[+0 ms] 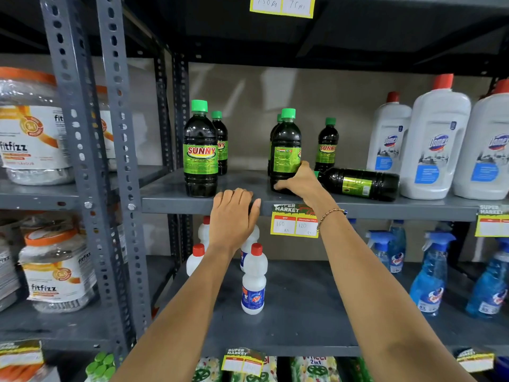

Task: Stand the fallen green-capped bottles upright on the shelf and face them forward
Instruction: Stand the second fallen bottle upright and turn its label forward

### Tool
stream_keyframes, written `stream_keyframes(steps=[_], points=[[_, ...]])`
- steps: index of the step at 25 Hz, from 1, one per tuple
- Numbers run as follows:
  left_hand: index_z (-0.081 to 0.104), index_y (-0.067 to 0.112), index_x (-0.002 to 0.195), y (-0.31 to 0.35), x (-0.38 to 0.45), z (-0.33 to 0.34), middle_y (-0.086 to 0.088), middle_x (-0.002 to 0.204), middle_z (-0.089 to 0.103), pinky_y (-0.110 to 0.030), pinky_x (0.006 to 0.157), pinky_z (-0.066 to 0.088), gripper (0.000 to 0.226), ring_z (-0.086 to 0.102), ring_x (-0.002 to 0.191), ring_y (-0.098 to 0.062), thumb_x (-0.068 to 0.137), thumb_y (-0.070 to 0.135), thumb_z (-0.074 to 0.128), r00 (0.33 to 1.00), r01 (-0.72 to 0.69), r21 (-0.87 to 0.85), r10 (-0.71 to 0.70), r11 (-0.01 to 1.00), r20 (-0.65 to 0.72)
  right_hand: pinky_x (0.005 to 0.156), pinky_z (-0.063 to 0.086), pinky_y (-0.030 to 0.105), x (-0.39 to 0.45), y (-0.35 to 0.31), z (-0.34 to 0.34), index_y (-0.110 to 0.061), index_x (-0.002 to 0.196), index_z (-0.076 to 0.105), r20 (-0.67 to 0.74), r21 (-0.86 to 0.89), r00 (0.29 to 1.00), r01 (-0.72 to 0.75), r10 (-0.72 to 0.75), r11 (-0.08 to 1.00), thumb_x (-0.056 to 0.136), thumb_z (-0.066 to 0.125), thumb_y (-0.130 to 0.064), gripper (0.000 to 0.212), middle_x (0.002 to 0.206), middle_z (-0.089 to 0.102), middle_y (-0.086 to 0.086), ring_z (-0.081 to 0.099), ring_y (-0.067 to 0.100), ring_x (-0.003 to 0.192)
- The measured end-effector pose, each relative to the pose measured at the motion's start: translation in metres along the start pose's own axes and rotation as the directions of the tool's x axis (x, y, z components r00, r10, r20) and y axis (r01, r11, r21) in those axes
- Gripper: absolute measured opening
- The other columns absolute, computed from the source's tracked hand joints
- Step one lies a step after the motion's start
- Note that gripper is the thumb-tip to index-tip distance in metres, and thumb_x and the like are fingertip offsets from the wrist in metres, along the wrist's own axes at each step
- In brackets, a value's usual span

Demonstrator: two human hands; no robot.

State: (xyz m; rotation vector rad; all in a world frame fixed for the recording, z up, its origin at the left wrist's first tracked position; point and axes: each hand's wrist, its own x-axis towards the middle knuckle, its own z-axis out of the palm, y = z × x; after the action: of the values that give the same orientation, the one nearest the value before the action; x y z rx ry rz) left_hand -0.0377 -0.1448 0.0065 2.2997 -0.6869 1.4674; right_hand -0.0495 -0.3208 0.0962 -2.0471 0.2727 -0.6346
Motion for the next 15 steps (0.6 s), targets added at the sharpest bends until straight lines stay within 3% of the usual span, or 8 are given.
stream_keyframes(steps=[2, 5, 9, 13, 15], points=[[0.062, 0.012, 0.097, 0.0002, 0.0005, -0.0002, -0.004, 0.090, 0.064, -0.034, 0.083, 0.034, 0.038, 0.055, 0.081, -0.025, 0.097, 0.038, 0.034, 1.000, -0.005, 0.007, 0.005, 1.000, -0.013, 0.087, 0.048, 0.034, -0.0018, 0.0004, -0.0011, -0.007, 0.122, 0.041, 0.002, 0.018, 1.000, 0.000, 0.000, 1.000, 0.061, 0.086, -0.011, 0.075, 0.119, 0.058, 0.012, 0.058, 0.027, 0.112], [0.062, 0.013, 0.097, 0.0003, 0.0006, -0.0004, -0.003, 0.091, 0.065, -0.034, 0.083, 0.034, 0.039, 0.056, 0.082, -0.024, 0.097, 0.039, 0.034, 1.000, -0.005, 0.008, 0.005, 1.000, -0.005, 0.100, 0.045, 0.040, -0.0045, -0.0008, 0.0004, -0.005, 0.127, 0.038, -0.052, -0.069, 0.998, 0.037, -0.040, 0.997, 0.058, 0.090, -0.024, 0.088, 0.125, 0.050, 0.009, 0.051, 0.023, 0.115], [0.062, 0.014, 0.098, 0.0008, -0.0001, -0.0006, -0.002, 0.092, 0.065, -0.036, 0.083, 0.041, 0.040, 0.057, 0.083, -0.023, 0.097, 0.040, 0.032, 1.000, 0.005, 0.000, -0.005, 1.000, 0.018, 0.083, 0.045, 0.031, -0.0048, 0.0012, -0.0018, -0.003, 0.126, 0.032, 0.054, 0.039, 0.998, -0.014, 0.012, 0.999, 0.071, 0.078, -0.010, 0.072, 0.115, 0.054, 0.011, 0.054, 0.022, 0.104], [0.061, 0.014, 0.096, 0.0014, 0.0012, -0.0011, -0.002, 0.090, 0.065, -0.037, 0.082, 0.043, 0.039, 0.057, 0.082, -0.022, 0.096, 0.040, 0.033, 1.000, 0.007, -0.001, -0.007, 1.000, 0.003, 0.106, 0.040, 0.042, -0.0040, 0.0011, 0.0019, -0.003, 0.133, 0.029, -0.029, -0.122, 0.999, 0.028, -0.032, 0.992, 0.060, 0.089, -0.032, 0.099, 0.133, 0.045, 0.013, 0.044, 0.029, 0.127], [0.061, 0.014, 0.097, 0.0008, 0.0009, -0.0001, -0.003, 0.091, 0.064, -0.037, 0.084, 0.043, 0.039, 0.057, 0.083, -0.023, 0.097, 0.040, 0.032, 1.000, 0.007, 0.004, -0.007, 1.000, 0.007, 0.107, 0.039, 0.042, -0.0046, -0.0007, 0.0009, -0.003, 0.135, 0.026, 0.007, -0.114, 1.000, 0.026, -0.025, 0.993, 0.062, 0.087, -0.031, 0.099, 0.133, 0.042, 0.012, 0.041, 0.029, 0.131]])
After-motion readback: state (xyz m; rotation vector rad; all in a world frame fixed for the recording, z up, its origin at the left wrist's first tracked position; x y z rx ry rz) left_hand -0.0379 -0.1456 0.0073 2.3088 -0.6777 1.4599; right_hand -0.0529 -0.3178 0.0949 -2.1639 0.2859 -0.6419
